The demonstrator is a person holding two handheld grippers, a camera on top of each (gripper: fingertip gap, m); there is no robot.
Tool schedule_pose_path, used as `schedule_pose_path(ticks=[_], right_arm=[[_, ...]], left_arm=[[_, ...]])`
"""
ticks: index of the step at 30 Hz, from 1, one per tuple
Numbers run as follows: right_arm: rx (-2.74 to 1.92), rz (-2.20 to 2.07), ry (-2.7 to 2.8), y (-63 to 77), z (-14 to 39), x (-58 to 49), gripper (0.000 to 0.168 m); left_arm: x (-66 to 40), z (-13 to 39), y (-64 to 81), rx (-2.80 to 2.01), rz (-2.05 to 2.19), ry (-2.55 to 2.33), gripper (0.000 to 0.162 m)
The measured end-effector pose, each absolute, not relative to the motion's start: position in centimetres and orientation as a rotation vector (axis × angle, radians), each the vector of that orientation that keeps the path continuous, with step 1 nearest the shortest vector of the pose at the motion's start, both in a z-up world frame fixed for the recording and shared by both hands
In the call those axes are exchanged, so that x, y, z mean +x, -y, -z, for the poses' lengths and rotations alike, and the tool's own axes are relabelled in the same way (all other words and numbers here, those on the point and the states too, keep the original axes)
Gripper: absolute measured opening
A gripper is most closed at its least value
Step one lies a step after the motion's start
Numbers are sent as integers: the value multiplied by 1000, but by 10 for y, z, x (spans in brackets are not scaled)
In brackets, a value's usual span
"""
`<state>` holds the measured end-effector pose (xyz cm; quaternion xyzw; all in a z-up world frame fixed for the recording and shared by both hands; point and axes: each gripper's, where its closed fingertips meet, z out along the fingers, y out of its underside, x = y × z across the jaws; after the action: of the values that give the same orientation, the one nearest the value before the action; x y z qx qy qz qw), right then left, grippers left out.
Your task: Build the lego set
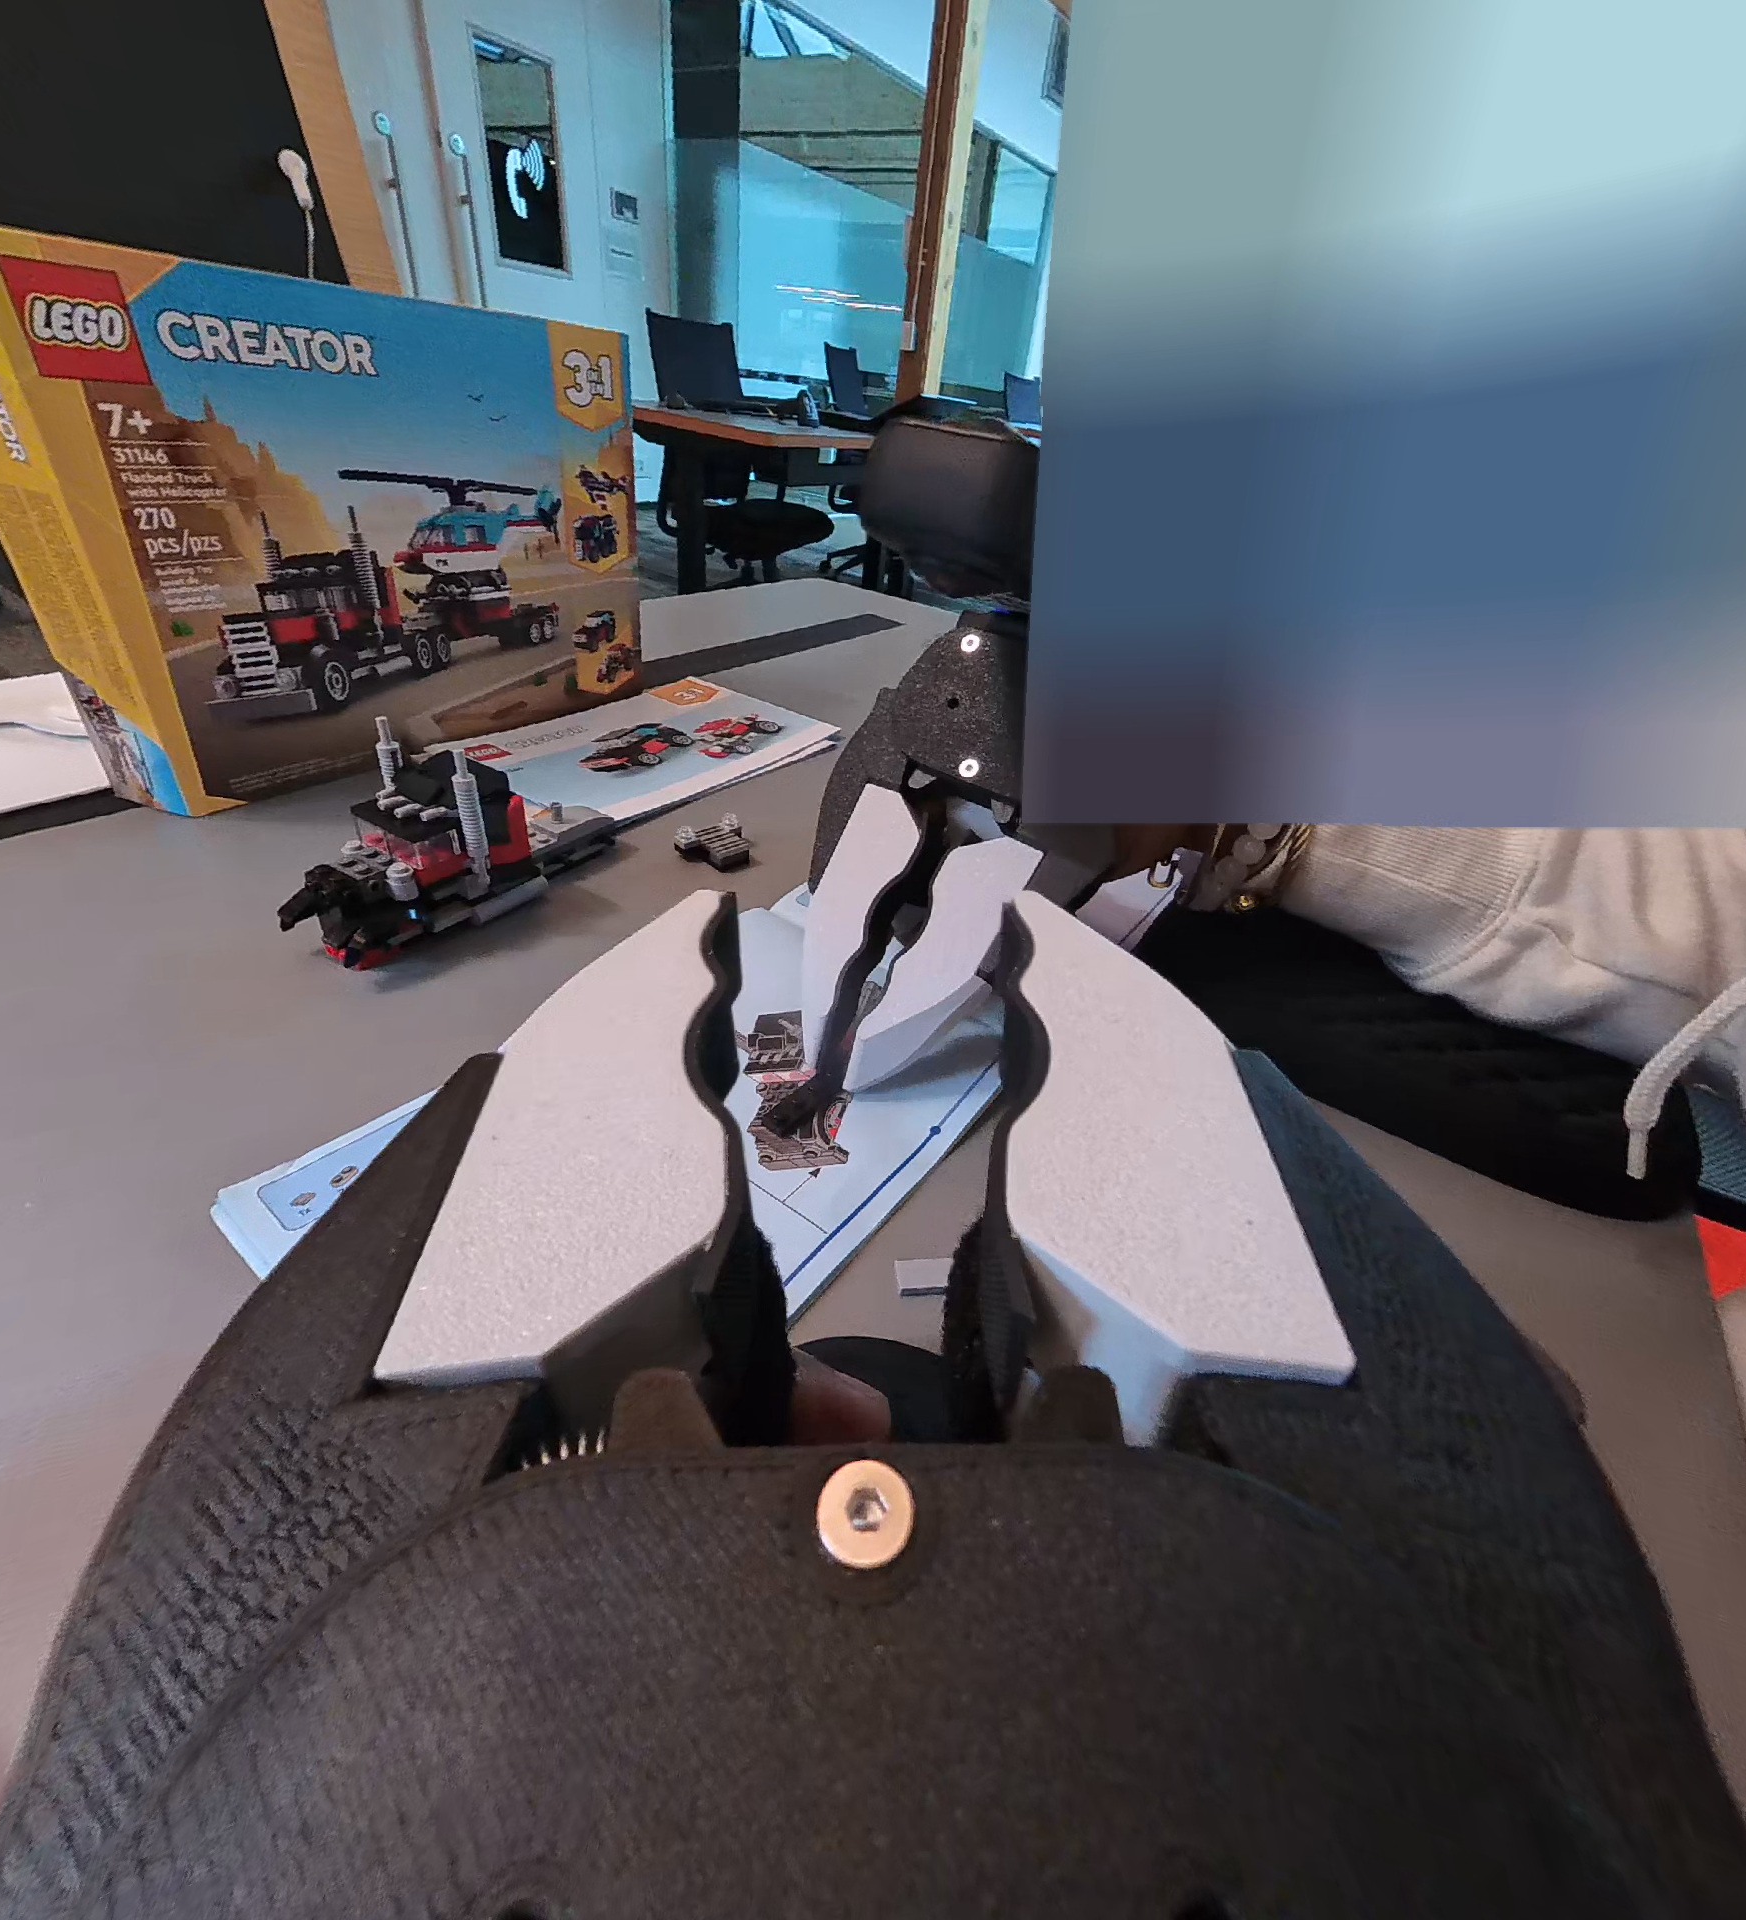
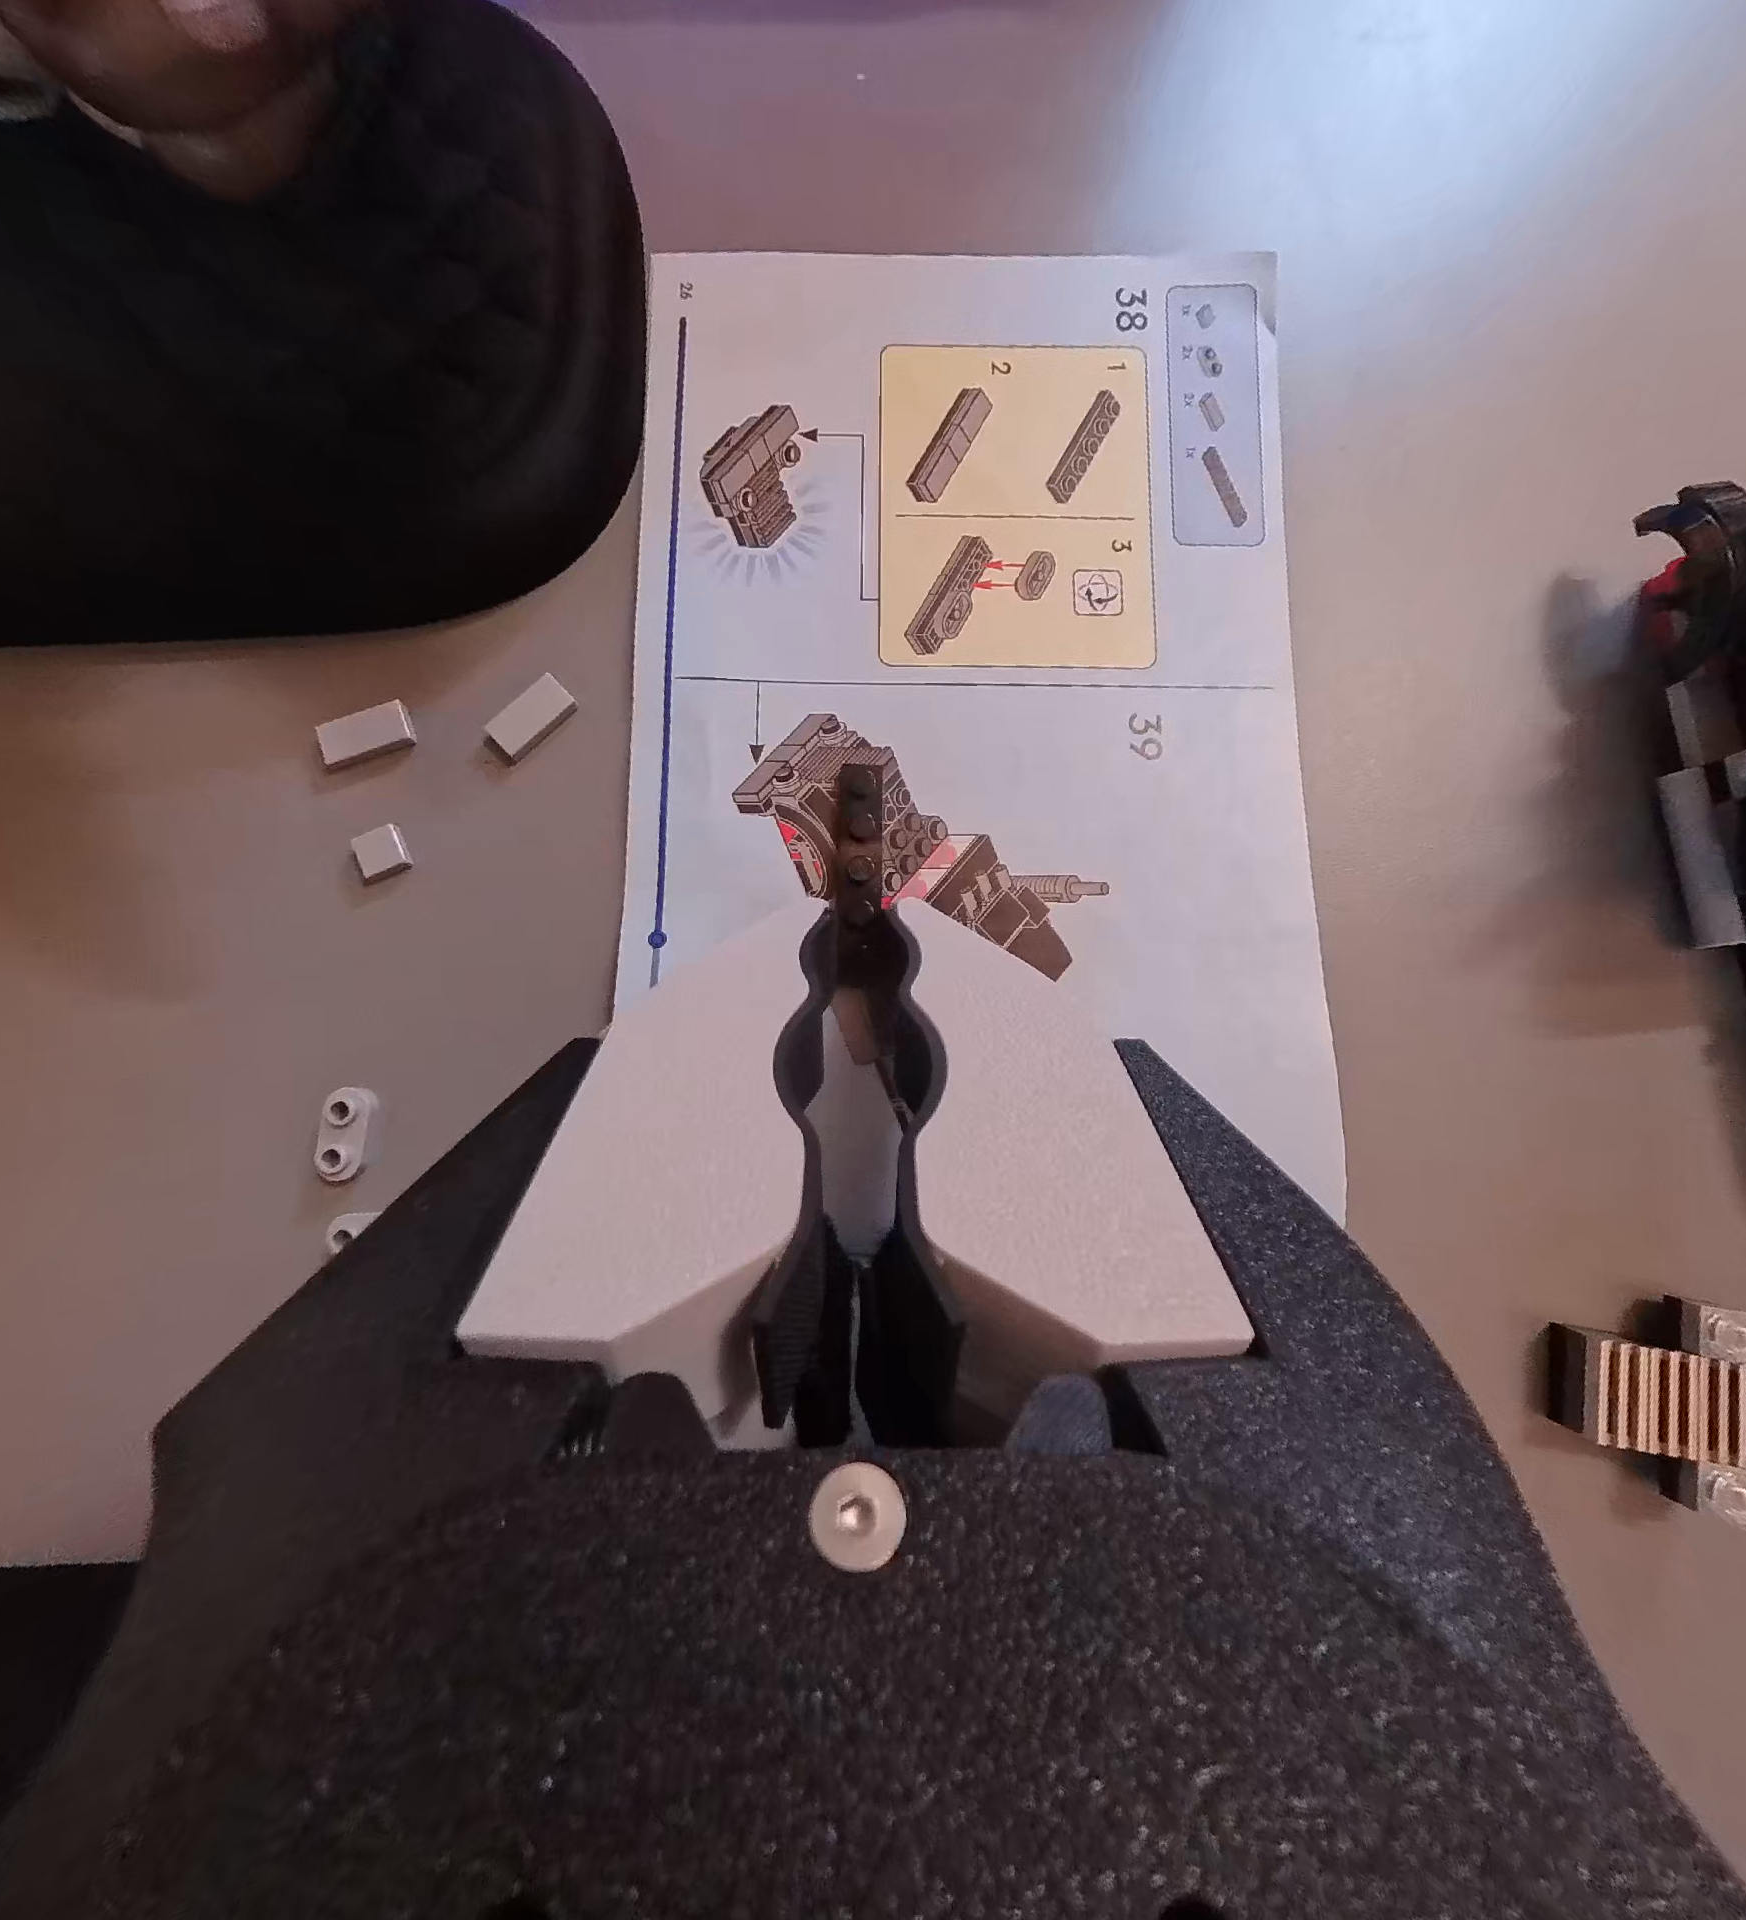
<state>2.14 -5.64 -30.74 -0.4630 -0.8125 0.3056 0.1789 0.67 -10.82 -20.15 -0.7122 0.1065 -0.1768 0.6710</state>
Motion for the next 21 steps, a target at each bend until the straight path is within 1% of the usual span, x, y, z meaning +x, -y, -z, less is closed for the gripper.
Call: schedule_pose_path(ticks=[2,5,9,15,21], right_arm=[[-1317,-876,2298,56,306,22,15],[-1327,-891,2263,54,296,26,21],[-1327,-961,2253,67,274,54,21],[-1365,-977,2358,92,291,111,22],[-1325,-991,2396,99,305,116,24]], left_arm=[[8,201,109,-1602,404,-247,48],[7,200,110,-1590,410,-246,48],[4,198,110,-1581,400,-226,48],[-13,192,110,-1539,426,-93,47],[-21,189,112,-1508,463,-34,47]])
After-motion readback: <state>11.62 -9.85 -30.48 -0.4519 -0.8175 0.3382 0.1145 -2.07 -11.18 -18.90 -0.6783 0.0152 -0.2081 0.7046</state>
